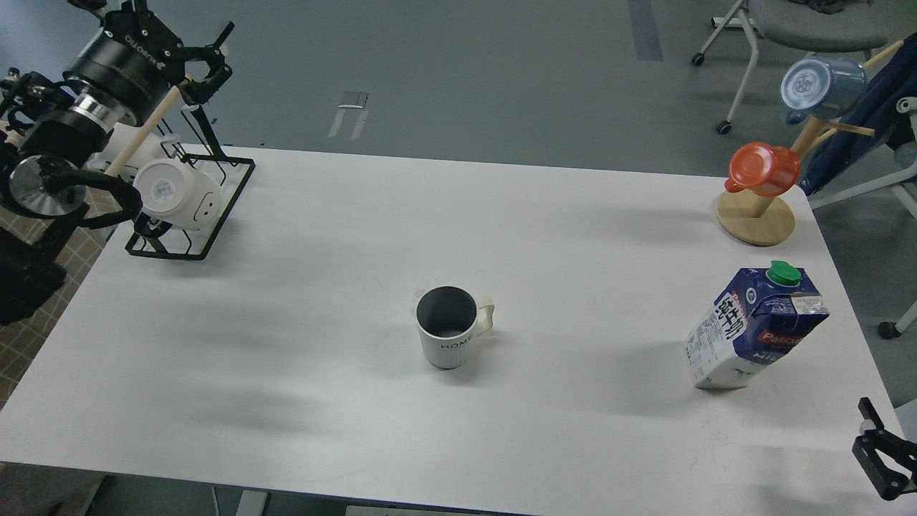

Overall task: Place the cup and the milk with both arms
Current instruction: 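Move the right gripper toward the base of the milk carton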

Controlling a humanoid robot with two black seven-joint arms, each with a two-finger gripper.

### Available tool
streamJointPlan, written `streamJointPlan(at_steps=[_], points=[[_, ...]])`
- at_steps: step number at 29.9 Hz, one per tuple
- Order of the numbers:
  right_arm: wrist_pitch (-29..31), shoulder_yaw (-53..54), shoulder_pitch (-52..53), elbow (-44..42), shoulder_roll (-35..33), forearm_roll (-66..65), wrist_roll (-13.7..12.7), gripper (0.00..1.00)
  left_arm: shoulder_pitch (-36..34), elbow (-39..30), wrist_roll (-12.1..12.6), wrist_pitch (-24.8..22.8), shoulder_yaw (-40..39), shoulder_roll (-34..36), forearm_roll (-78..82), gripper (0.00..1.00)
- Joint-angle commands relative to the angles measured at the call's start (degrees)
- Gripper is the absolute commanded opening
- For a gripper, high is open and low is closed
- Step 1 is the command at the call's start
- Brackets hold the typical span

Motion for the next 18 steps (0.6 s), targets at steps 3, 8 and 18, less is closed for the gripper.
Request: streamJointPlan(at_steps=[3,8,18], points=[[0.0,-5.9,-0.5,2.2,3.1,0.2,-0.1,0.98,1.7,-0.4,0.3,0.0,-2.4,-2.7,-0.1,0.99],[0.0,-7.3,-1.7,8.0,9.6,0.1,-0.2,0.99,1.5,-0.4,0.3,0.0,-2.4,-2.7,0.1,0.99],[0.0,-7.3,2.2,8.5,13.2,-0.6,0.0,0.96,1.8,-0.6,0.3,0.0,-2.0,-2.3,0.2,0.99]])
